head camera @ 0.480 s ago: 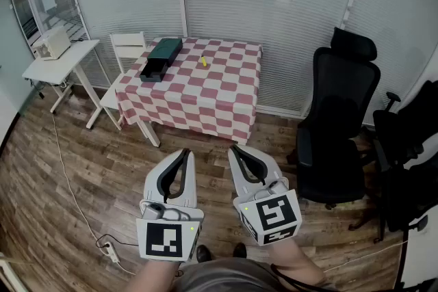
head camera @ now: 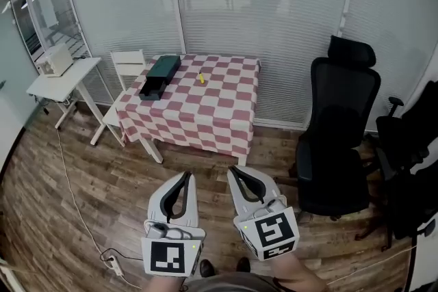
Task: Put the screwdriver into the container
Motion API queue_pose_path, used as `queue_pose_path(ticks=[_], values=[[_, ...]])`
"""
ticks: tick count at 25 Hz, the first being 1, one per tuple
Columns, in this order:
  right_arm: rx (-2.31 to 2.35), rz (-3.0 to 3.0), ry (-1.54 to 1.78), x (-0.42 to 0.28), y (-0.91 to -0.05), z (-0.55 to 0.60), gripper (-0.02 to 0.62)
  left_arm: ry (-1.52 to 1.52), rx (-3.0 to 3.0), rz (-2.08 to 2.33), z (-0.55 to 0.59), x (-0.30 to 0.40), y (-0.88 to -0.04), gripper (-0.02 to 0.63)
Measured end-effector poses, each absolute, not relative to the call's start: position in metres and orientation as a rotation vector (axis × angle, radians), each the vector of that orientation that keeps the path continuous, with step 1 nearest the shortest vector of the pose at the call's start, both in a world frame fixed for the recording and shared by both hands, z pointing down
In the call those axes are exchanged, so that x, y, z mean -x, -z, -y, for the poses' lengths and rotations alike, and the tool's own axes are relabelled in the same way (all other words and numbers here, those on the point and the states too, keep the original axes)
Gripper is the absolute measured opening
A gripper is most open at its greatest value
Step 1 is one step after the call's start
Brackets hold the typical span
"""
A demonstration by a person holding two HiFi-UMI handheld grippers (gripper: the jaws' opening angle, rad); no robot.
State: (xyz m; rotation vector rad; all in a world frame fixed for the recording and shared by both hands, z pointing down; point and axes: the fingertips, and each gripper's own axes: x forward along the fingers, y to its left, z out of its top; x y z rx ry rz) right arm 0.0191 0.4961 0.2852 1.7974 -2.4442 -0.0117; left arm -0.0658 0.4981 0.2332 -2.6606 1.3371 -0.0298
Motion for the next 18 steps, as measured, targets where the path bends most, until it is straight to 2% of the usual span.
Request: queue_pose_path(ticks=[11, 18], values=[[-1.791, 2.509, -0.112, -0.053, -0.304, -0.488, 0.025, 0.099, 2.652, -1.342, -0.493, 0.035, -0.252, 0.000], [-1.742, 2.515, -0.160, -0.051, -0.324, -0.440, 0.025, 0.099, 2.684, -1.358, -0.443, 0.031, -0.273, 0.000]])
